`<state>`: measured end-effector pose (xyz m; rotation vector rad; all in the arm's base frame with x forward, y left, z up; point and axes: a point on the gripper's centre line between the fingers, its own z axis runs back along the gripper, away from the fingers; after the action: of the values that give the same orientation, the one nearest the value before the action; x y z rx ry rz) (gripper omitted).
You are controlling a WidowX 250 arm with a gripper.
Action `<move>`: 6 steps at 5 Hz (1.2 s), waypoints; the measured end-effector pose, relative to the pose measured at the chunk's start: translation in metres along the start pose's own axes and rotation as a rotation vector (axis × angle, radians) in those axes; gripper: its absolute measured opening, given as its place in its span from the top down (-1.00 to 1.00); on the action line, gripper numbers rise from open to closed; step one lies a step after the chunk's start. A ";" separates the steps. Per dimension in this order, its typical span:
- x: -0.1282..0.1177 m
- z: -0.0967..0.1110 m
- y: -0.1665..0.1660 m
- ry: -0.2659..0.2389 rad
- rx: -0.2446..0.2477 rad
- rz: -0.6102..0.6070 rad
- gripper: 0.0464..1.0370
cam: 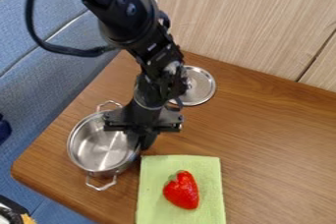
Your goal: Move the silver pot to the upper middle of the table
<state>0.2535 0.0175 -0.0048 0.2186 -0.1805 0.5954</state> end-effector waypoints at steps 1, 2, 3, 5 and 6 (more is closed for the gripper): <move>0.005 0.004 0.004 -0.015 0.003 0.020 0.95; 0.015 0.011 0.006 -0.027 -0.008 0.050 0.95; 0.026 0.020 -0.002 -0.034 -0.020 0.050 0.95; 0.048 0.073 -0.082 -0.141 -0.137 -0.080 0.95; 0.048 0.074 -0.130 -0.125 -0.147 -0.148 0.95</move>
<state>0.3587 -0.0806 0.0580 0.1258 -0.3253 0.4196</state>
